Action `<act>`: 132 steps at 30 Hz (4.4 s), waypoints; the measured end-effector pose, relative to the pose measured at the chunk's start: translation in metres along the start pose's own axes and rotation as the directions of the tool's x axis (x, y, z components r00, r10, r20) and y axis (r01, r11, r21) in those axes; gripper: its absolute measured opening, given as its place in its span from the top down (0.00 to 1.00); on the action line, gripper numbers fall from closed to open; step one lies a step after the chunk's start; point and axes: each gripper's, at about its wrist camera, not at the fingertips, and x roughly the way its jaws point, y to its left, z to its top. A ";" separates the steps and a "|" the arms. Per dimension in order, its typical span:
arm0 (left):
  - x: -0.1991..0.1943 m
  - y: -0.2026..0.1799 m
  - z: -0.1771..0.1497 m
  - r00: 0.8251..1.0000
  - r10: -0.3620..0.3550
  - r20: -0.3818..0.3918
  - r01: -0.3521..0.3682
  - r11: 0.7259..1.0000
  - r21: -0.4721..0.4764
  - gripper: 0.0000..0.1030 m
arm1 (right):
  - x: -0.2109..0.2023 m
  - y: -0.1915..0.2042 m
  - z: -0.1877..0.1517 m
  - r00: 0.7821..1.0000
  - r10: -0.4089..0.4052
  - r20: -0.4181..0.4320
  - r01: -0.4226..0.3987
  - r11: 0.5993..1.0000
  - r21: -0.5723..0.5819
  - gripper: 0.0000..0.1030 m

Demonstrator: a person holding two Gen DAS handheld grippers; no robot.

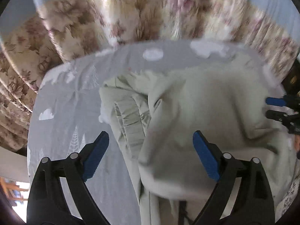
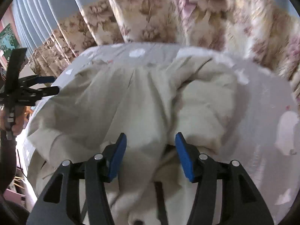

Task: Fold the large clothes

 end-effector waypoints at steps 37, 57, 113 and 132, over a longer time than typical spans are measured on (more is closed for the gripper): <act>0.018 -0.047 0.043 0.960 0.189 0.208 -0.208 0.976 0.071 0.10 | 0.006 0.025 0.064 0.947 -0.166 0.276 0.222 0.957 -0.187 0.49; 0.012 -0.029 -0.015 0.974 0.151 0.168 -0.143 0.988 -0.058 0.03 | -0.050 0.003 0.003 0.938 -0.114 0.326 0.166 0.977 -0.134 0.26; -0.074 -0.020 -0.315 0.978 0.083 0.189 0.002 0.911 -0.413 0.03 | -0.122 -0.028 -0.266 0.928 -0.307 0.211 0.217 0.905 0.365 0.43; -0.097 -0.050 -0.302 0.986 0.049 0.161 -0.007 0.968 -0.251 0.94 | -0.122 -0.006 -0.258 0.912 -0.342 0.227 0.266 0.914 0.307 0.95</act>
